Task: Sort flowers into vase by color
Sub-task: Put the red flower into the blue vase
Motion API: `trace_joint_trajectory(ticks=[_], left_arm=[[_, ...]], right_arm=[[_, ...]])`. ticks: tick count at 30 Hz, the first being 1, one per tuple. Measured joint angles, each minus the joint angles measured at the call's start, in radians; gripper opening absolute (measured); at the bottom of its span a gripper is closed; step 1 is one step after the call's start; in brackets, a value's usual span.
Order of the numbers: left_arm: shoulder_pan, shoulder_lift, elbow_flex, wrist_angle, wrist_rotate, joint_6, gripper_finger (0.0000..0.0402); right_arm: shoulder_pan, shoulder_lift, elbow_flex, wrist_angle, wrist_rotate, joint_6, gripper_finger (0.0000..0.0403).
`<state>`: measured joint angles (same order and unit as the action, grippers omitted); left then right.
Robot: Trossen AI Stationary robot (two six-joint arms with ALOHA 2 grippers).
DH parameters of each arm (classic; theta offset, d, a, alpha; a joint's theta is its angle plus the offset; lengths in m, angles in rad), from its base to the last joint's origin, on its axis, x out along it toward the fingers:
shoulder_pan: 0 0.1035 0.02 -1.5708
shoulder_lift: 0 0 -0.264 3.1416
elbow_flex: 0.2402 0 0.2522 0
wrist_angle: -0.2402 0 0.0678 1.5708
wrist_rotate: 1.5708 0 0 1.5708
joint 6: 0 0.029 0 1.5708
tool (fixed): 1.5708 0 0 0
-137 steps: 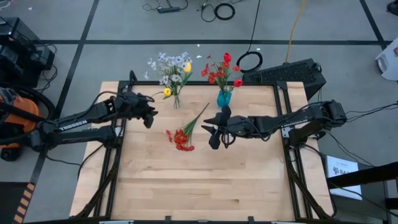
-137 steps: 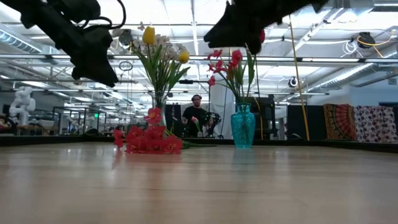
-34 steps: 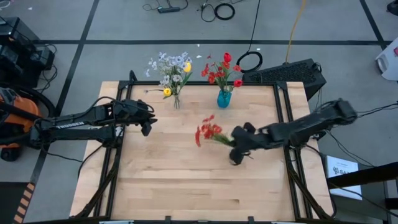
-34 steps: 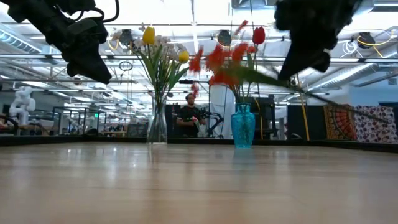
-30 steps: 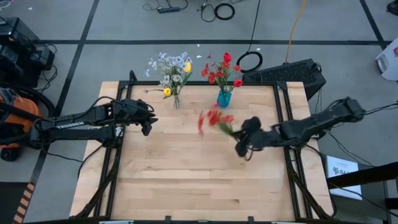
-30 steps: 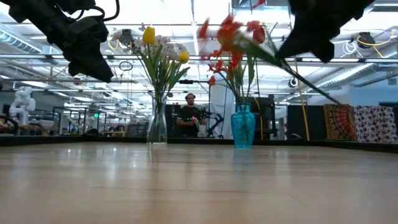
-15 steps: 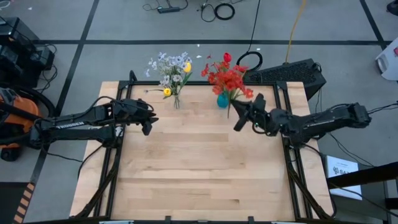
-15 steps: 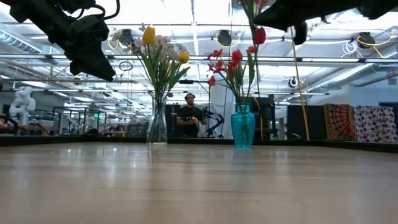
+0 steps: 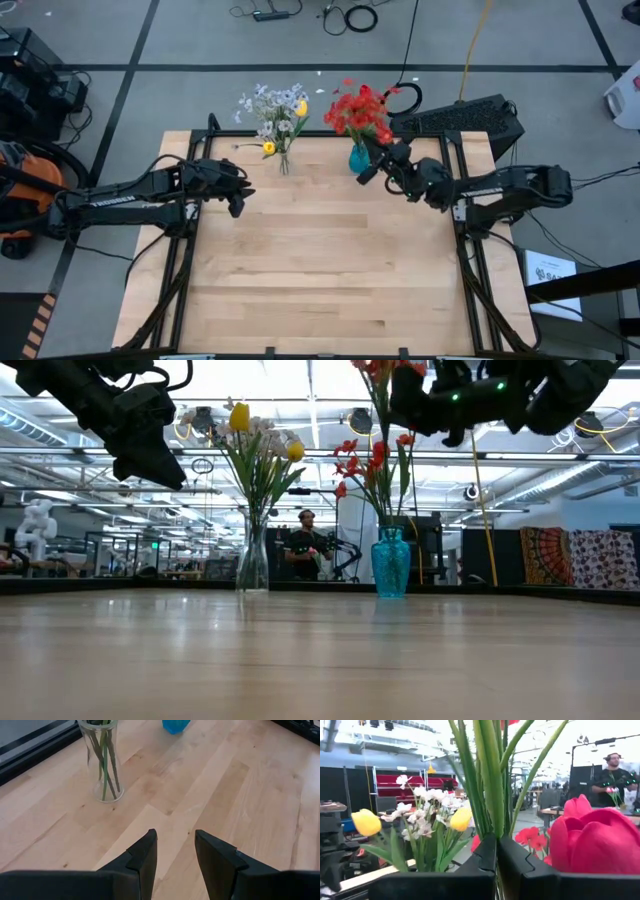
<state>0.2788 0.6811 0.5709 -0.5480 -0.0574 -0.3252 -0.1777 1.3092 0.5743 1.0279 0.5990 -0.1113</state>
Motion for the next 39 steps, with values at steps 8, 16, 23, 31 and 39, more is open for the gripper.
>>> trace_joint_trajectory(ticks=[8, 16, 23, 31, 39], left_arm=[[0.000, 0.000, 0.000, 0.000, 0.000, 0.000, 0.0138], [0.000, 0.000, 0.000, 0.000, 0.000, 0.000, 0.0138], [0.000, 0.000, 0.000, 0.001, 0.000, 0.000, 0.0138], [0.000, 0.000, 0.000, 0.001, 0.000, -0.008, 0.0138], [0.000, 0.000, 0.000, 0.002, 0.000, -0.008, 0.0138]], right_arm=[[-0.085, 0.043, 0.000, 0.024, -0.029, 0.001, 0.0000], [-0.131, 0.056, 0.000, -0.006, -0.060, 0.017, 0.0000], [-0.150, 0.119, 0.000, -0.011, -0.097, 0.046, 0.0000], [-0.149, 0.162, 0.000, -0.073, -0.096, 0.054, 0.0000], [-0.149, 0.161, 0.000, -0.124, -0.094, 0.083, 0.0000]])
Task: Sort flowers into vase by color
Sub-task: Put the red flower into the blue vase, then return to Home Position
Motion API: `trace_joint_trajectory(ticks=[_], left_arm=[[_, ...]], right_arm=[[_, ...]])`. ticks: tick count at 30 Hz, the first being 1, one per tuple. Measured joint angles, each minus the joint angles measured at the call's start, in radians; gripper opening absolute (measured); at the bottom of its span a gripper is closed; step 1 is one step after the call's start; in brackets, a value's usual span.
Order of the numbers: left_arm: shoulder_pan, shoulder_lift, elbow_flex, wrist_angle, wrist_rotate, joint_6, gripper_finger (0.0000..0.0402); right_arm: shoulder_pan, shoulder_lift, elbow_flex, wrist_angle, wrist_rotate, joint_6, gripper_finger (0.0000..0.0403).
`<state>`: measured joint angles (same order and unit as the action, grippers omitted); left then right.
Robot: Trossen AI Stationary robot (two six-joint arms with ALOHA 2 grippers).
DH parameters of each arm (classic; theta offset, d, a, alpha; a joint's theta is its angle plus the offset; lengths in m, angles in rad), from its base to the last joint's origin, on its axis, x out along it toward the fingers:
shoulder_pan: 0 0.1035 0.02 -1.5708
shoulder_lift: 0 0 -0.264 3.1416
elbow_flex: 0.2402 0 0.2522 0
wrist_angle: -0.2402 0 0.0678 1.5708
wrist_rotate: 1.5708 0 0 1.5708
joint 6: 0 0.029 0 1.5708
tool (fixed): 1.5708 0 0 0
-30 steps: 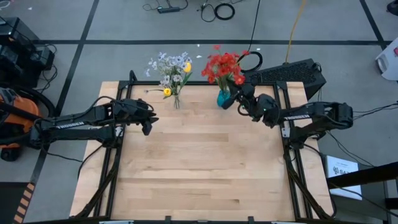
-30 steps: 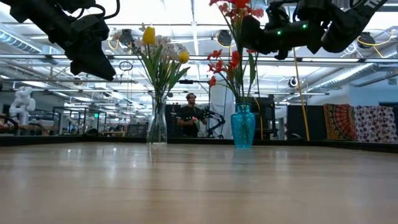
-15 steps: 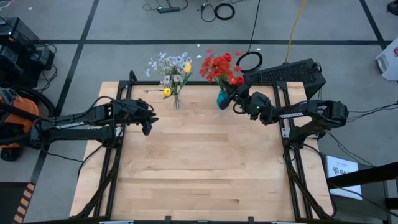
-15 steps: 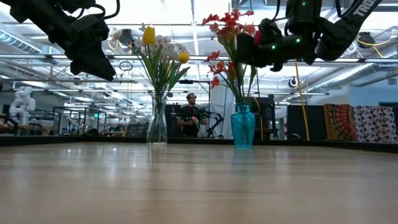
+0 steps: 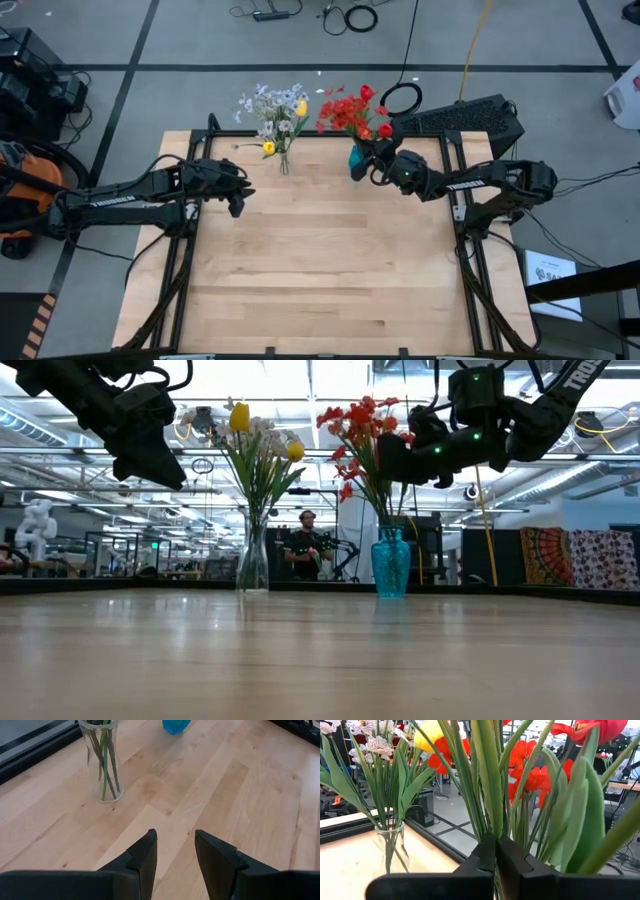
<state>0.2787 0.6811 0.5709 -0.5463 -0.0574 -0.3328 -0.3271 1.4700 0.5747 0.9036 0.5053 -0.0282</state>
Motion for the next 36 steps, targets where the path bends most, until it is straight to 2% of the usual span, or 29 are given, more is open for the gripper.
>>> trace_joint_trajectory(ticks=[5, 9, 17, 22, 27, 33, 36], left_arm=[[0.000, 0.000, 0.000, 0.000, 0.000, -0.003, 0.0138], [0.000, 0.000, 0.000, 0.000, 0.000, -0.003, 0.0138], [0.000, 0.000, 0.000, 0.006, 0.000, -0.002, 0.0138], [0.000, 0.000, 0.000, 0.025, 0.000, -0.002, 0.0138], [0.000, 0.000, 0.000, 0.044, 0.000, -0.002, 0.0138], [0.000, 0.000, 0.000, 0.042, -0.006, 0.015, 0.0138], [0.000, 0.000, 0.000, 0.042, -0.014, 0.058, 0.0138]], right_arm=[[0.001, 0.000, 0.000, -0.029, 0.000, 0.023, 0.0003], [0.002, -0.029, 0.000, -0.061, 0.000, 0.054, 0.0021], [0.008, -0.181, 0.000, -0.312, -0.008, 0.135, 0.0077], [0.042, -0.278, 0.000, -0.462, -0.020, 0.183, 0.0097], [0.093, -0.379, 0.000, -0.547, -0.085, 0.195, 0.0098], [0.138, -0.484, 0.000, -0.680, -0.288, 0.201, 0.0086], [0.162, -0.513, 0.000, -0.744, -0.348, 0.203, 0.0075]])
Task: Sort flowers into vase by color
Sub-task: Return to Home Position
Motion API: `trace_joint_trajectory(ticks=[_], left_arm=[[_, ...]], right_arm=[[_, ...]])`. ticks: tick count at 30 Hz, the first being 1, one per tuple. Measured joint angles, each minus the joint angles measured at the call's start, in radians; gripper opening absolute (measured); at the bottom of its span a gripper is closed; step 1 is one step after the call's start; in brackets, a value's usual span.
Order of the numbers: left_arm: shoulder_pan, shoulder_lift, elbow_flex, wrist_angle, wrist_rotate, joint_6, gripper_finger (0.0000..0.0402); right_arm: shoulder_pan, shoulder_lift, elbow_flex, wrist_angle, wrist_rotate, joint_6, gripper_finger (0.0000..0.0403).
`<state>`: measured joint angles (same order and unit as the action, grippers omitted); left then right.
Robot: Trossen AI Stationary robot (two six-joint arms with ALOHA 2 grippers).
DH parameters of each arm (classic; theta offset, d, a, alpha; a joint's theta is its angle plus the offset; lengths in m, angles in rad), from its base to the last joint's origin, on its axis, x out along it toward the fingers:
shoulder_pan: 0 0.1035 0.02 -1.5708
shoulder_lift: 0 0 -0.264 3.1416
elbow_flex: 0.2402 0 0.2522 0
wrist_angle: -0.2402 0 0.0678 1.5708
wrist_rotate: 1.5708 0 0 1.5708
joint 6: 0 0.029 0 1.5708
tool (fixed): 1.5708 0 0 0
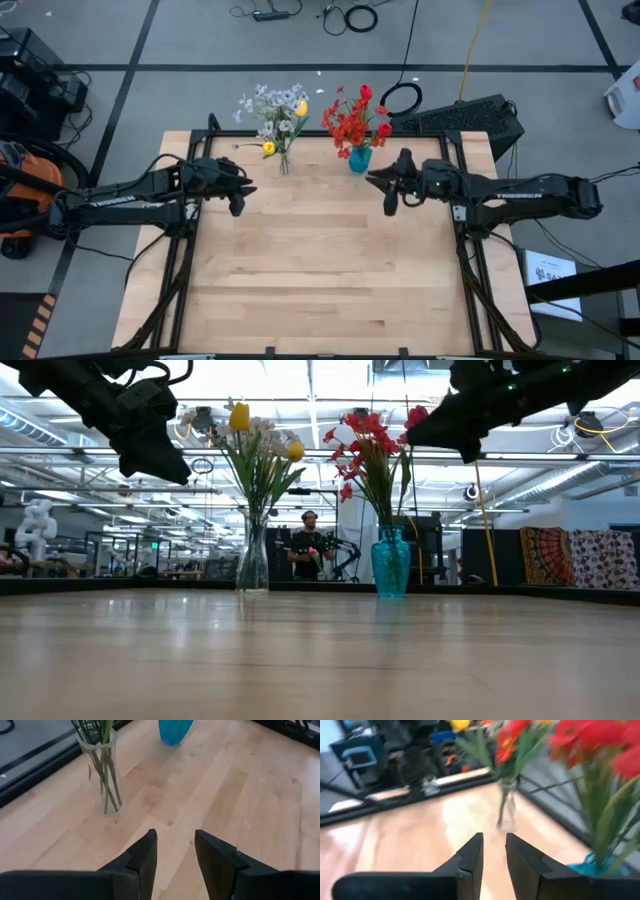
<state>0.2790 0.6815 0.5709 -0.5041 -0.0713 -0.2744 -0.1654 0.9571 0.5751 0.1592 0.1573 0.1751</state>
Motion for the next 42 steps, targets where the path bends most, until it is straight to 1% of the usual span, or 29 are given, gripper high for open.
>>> trace_joint_trajectory(ticks=[3, 6, 9, 11, 14, 18, 20, 22, 24, 27, 30, 32, 34, 39, 42], left_arm=[[0.000, 0.000, 0.000, 0.013, -0.015, 0.002, 0.0138], [-0.019, 0.000, -0.001, 0.060, 0.003, 0.088, 0.0138], [-0.068, 0.000, -0.032, 0.181, 0.008, 0.115, 0.0138], [-0.111, 0.000, -0.073, 0.296, -0.006, 0.139, 0.0137], [-0.171, -0.003, -0.145, 0.441, -0.054, 0.166, 0.0128], [-0.226, -0.023, -0.219, 0.533, -0.061, 0.182, 0.0109], [-0.241, -0.051, -0.244, 0.535, -0.027, 0.190, 0.0100], [-0.247, -0.086, -0.253, 0.532, 0.043, 0.228, 0.0092], [-0.248, -0.131, -0.253, 0.518, 0.091, 0.263, 0.0082], [-0.247, -0.197, -0.253, 0.486, 0.112, 0.314, 0.0061], [-0.247, -0.261, -0.253, 0.454, 0.117, 0.338, 0.0034], [-0.247, -0.296, -0.256, 0.439, 0.121, 0.339, 0.0014], [-0.247, -0.334, -0.283, 0.463, 0.131, 0.334, 0.0005], [-0.247, -0.424, -0.401, 0.607, 0.152, 0.265, 0.0003], [-0.247, -0.480, -0.455, 0.654, 0.154, 0.242, 0.0002]], right_arm=[[0.032, -0.010, 0.000, -0.062, -0.005, 0.010, 0.0058], [0.072, -0.011, 0.000, -0.102, -0.012, 0.015, 0.0030], [0.119, -0.011, 0.000, -0.115, -0.040, 0.021, 0.0005], [0.154, -0.011, 0.000, -0.132, -0.031, 0.033, 0.0006], [0.202, -0.011, 0.000, -0.165, 0.000, 0.048, 0.0002], [0.253, -0.011, 0.000, -0.184, 0.006, 0.067, 0.0001], [0.271, -0.011, 0.000, -0.197, 0.006, 0.075, 0.0001], [0.284, -0.011, 0.000, -0.197, 0.006, 0.075, 0.0001], [0.288, -0.011, 0.000, -0.196, 0.006, 0.075, 0.0001], [0.288, -0.011, 0.000, -0.192, 0.016, 0.076, 0.0000], [0.288, -0.011, 0.000, -0.190, 0.073, 0.095, 0.0000], [0.287, -0.011, 0.000, -0.190, 0.085, 0.100, 0.0000], [0.287, -0.011, 0.000, -0.190, 0.087, 0.100, 0.0000], [0.287, -0.011, 0.000, -0.187, 0.087, 0.101, 0.0000], [0.287, -0.011, 0.000, -0.187, 0.087, 0.101, 0.0000]])
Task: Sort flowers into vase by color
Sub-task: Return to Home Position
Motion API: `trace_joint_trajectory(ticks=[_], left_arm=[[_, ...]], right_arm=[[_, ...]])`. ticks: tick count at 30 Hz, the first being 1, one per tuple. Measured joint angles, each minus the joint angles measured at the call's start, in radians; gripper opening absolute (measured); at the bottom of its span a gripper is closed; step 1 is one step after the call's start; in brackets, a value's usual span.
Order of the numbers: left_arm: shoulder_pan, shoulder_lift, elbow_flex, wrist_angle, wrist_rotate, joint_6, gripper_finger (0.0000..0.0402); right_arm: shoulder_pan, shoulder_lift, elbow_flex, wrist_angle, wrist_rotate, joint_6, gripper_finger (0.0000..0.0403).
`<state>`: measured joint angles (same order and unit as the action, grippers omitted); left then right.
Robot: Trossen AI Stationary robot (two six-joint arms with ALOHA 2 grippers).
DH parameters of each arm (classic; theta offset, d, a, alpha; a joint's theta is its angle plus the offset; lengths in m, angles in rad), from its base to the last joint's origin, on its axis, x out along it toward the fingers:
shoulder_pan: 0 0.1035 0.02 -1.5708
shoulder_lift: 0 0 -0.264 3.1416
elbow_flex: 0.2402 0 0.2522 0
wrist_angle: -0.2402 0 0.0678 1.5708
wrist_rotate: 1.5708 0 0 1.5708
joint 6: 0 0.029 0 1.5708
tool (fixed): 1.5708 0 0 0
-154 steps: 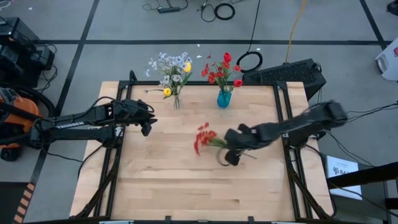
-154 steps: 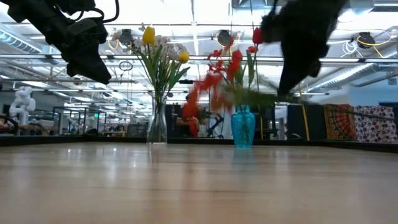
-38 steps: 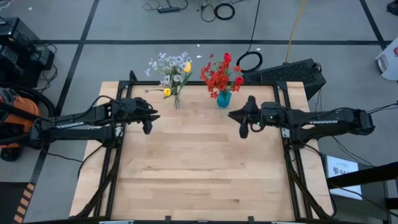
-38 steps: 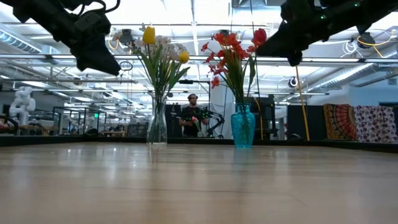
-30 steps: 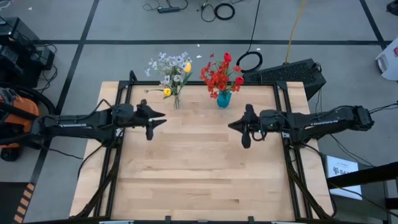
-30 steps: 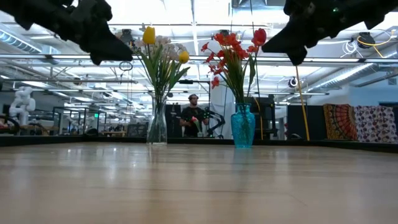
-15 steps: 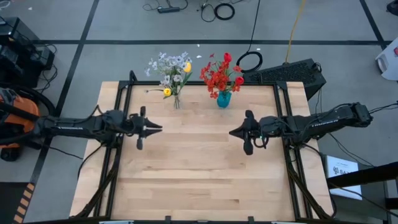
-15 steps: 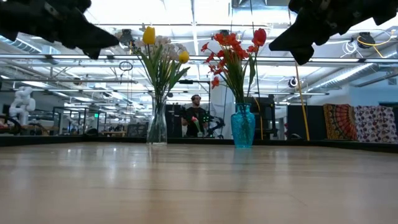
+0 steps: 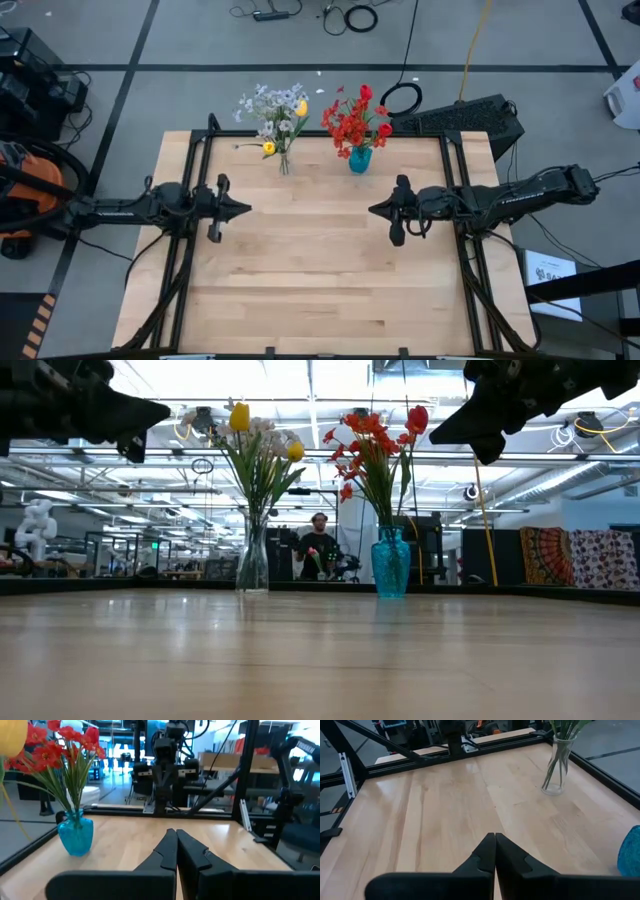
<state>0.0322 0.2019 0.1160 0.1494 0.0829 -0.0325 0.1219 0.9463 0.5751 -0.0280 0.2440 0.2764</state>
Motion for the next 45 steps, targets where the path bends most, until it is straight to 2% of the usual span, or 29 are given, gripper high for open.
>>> trace_joint_trajectory(ticks=[10, 17, 22, 27, 30, 35, 40, 45], left_arm=[[0.001, -0.197, -0.079, -0.033, 0.010, -0.011, 0.0001], [0.000, -0.202, -0.109, -0.042, 0.046, -0.010, 0.0001], [0.000, -0.200, -0.109, -0.091, -0.001, -0.013, 0.0005], [0.000, -0.199, -0.109, -0.098, -0.005, -0.013, 0.0017], [0.000, -0.199, -0.109, -0.098, -0.006, -0.013, 0.0018], [0.000, -0.199, -0.110, -0.099, -0.006, -0.013, 0.0019], [0.000, -0.199, -0.110, -0.108, -0.008, -0.013, 0.0020], [0.000, -0.199, -0.110, -0.110, -0.008, -0.013, 0.0020]], right_arm=[[0.000, 0.000, 0.000, 0.000, 0.000, -0.001, 0.0000], [0.000, 0.000, 0.000, -0.002, -0.001, -0.012, 0.0000], [-0.001, 0.000, 0.000, -0.021, -0.003, -0.060, 0.0000], [-0.002, 0.000, -0.008, -0.021, -0.009, -0.109, 0.0000], [-0.002, 0.000, -0.056, 0.025, -0.020, -0.113, 0.0000], [-0.002, -0.048, -0.178, 0.165, -0.125, -0.078, 0.0000], [-0.003, -0.169, -0.326, 0.312, -0.169, -0.051, 0.0000], [-0.003, -0.334, -0.427, 0.320, -0.171, -0.003, 0.0000]])
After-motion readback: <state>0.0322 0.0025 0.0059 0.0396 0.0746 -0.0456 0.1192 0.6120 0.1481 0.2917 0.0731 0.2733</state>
